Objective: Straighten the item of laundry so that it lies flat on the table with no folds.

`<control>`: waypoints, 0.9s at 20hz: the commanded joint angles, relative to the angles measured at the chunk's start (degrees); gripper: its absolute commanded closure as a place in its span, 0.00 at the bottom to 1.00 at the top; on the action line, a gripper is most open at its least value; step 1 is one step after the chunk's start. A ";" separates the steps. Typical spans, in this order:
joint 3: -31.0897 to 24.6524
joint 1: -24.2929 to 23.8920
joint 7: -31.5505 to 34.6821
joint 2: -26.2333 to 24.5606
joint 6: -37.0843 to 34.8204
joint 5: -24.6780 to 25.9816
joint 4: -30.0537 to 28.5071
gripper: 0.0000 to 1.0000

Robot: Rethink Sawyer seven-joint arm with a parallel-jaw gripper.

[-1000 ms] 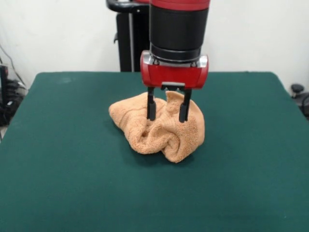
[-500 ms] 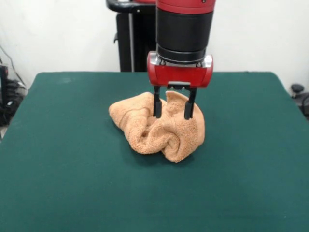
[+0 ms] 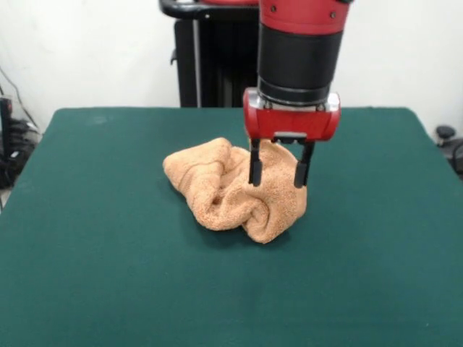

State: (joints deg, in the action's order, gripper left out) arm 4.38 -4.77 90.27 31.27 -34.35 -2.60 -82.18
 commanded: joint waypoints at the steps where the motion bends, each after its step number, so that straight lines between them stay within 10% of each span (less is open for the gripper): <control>1: -0.64 2.21 10.06 -5.85 5.33 3.02 -5.06 0.00; 18: -0.66 -0.76 2.81 5.66 -2.63 3.59 -13.59 0.00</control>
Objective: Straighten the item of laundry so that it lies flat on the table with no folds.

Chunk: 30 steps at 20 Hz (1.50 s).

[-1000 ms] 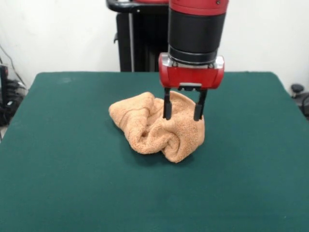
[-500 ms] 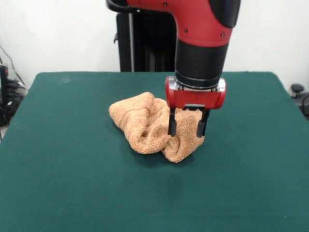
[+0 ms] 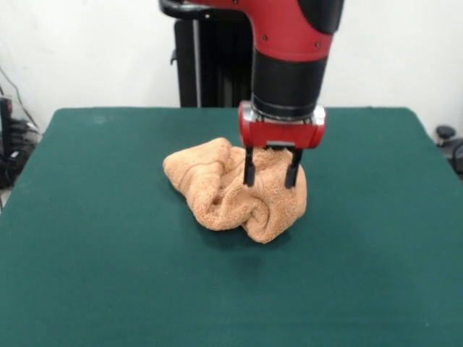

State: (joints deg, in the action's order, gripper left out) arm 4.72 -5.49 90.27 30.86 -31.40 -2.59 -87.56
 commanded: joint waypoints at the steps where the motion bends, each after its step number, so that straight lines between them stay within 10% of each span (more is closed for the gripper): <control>1: -0.82 0.12 2.91 5.79 -5.30 3.94 -8.40 0.00; 30: 0.73 1.60 8.81 -9.84 17.16 9.26 -8.17 0.00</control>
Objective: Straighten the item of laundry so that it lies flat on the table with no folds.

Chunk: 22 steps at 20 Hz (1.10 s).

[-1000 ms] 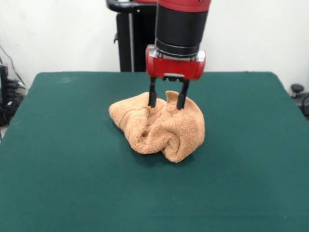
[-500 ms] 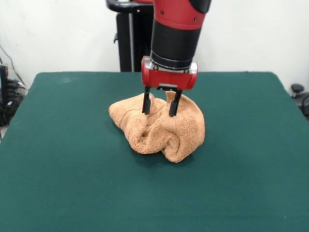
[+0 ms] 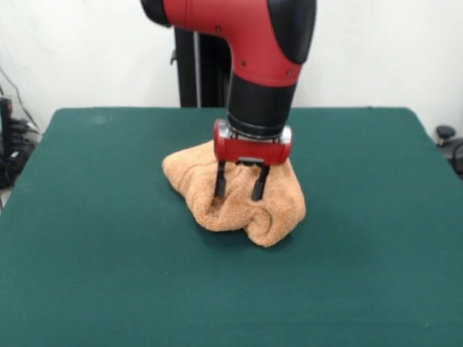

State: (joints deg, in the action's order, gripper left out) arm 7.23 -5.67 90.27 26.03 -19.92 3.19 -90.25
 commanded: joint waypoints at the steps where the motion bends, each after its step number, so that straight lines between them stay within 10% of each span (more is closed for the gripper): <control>1: -1.62 1.79 8.40 -4.74 5.78 3.80 -5.65 0.00; 22: -2.90 1.01 4.43 10.43 -8.15 4.91 -12.45 0.00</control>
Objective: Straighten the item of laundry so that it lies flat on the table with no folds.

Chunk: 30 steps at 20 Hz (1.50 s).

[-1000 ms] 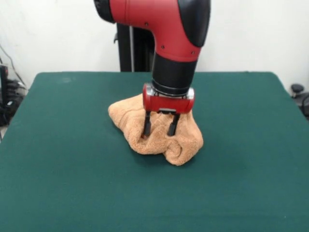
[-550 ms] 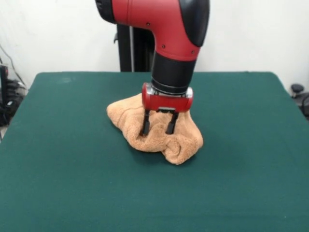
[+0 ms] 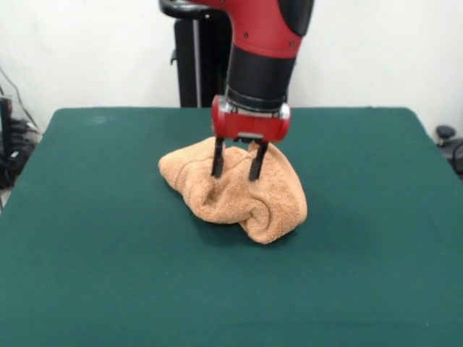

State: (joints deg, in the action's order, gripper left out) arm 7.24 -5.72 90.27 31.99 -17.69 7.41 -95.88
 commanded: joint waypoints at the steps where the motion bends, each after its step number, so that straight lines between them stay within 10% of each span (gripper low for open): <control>1: -2.84 1.24 4.49 5.09 -11.06 0.61 -7.04 0.00; 30: -2.81 1.38 8.81 -7.21 7.97 1.69 -4.30 0.00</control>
State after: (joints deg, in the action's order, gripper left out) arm 7.18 -6.04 90.27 29.23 -12.85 7.39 -98.38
